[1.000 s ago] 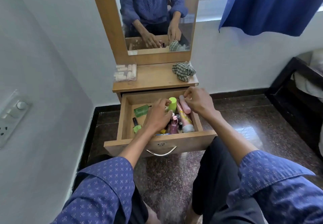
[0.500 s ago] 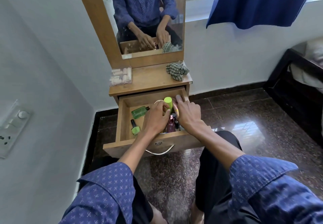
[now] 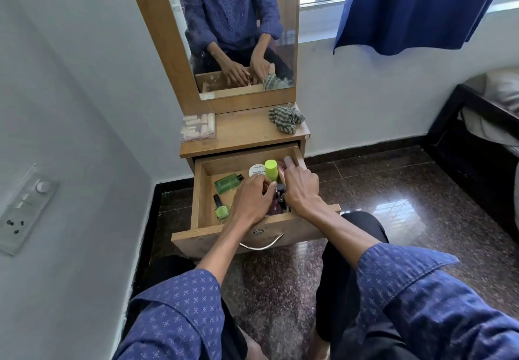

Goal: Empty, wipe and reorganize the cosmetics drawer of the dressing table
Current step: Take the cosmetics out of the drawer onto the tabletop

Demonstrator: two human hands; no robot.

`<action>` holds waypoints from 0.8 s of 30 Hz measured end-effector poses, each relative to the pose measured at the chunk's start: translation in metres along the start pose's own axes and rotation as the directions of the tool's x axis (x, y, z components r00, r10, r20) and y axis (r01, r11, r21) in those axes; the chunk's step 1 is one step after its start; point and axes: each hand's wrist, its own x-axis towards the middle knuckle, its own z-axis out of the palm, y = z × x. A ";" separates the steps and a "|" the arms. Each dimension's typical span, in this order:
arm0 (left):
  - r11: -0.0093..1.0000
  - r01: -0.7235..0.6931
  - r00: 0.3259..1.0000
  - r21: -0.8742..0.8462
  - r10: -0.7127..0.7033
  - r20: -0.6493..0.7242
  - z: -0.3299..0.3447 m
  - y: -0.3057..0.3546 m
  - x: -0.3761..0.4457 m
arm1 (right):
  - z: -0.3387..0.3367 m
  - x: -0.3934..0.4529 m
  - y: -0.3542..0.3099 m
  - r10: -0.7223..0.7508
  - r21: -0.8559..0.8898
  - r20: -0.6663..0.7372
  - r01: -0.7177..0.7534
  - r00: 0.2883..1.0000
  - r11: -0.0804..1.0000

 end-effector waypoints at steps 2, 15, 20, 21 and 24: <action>1.000 0.012 1.000 -0.013 -0.012 0.000 -0.001 0.000 0.000 | 0.003 0.002 0.001 0.018 0.058 0.012 -0.018 1.000 0.998; 0.999 0.039 0.999 -0.039 -0.038 0.009 -0.008 0.004 -0.001 | -0.026 0.001 0.014 0.147 0.441 -0.014 -0.126 0.989 0.889; 0.925 0.106 0.994 -0.364 -0.109 0.014 -0.018 0.004 0.004 | -0.046 0.001 0.015 0.064 0.516 -0.092 -0.007 0.994 0.856; 0.885 0.136 0.990 -0.446 -0.135 0.034 -0.022 0.005 0.004 | -0.048 0.002 0.013 0.010 0.556 -0.097 0.046 0.995 0.830; 0.769 0.177 0.984 -0.615 -0.133 0.117 -0.038 0.009 0.008 | -0.053 0.006 0.011 -0.081 0.684 -0.135 0.152 0.988 0.713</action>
